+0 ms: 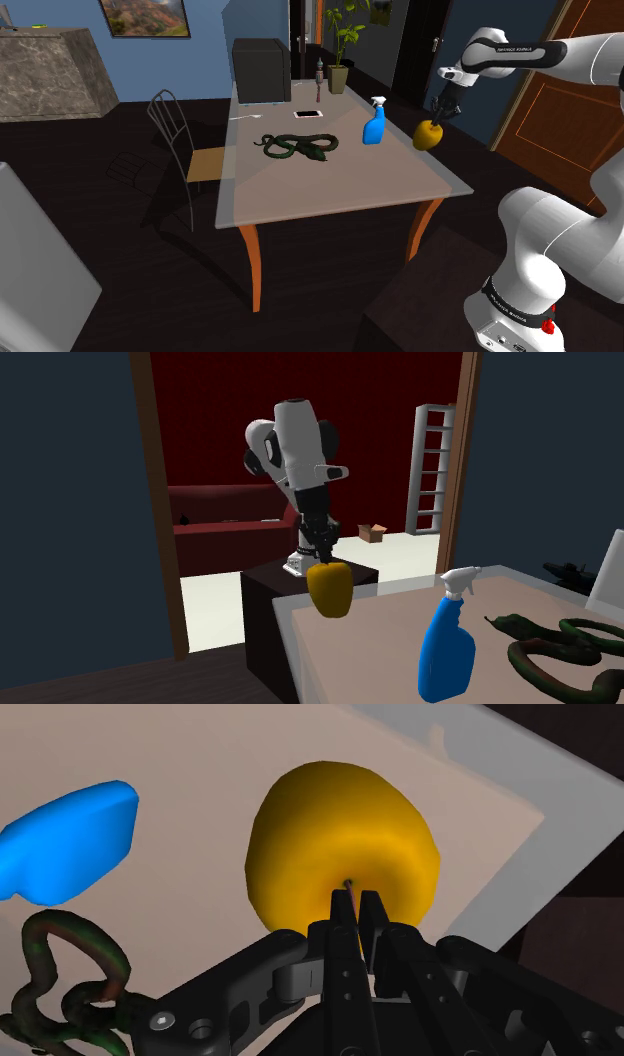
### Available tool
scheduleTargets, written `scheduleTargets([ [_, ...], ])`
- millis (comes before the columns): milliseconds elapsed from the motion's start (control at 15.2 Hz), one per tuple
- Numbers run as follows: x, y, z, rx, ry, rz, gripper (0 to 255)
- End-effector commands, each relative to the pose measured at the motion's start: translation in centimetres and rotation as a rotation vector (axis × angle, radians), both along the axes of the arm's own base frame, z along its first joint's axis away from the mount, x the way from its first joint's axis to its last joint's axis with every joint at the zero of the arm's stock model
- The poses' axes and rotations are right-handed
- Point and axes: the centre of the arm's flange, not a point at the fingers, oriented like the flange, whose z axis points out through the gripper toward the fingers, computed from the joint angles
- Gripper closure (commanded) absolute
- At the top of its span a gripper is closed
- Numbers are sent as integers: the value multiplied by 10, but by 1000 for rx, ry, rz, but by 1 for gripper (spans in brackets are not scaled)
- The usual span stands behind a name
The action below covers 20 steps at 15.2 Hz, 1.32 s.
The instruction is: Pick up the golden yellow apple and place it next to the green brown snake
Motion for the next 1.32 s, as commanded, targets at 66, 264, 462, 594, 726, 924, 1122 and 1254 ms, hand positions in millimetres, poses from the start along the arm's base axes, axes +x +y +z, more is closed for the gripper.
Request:
scheduleTargets([
  [66, -1, 1, 16, 0, 0, 0, 255],
  [264, -1, 1, 32, 0, 0, 0, 255],
  [462, -1, 1, 48, 0, 0, 0, 255],
  [594, -1, 1, 58, 0, 0, 0, 255],
  [726, -1, 1, 69, 0, 0, 0, 255],
  [924, -1, 1, 85, 0, 0, 0, 255],
  [1122, -1, 1, 101, 0, 0, 0, 255],
  [1254, -1, 1, 111, 0, 0, 0, 255],
])
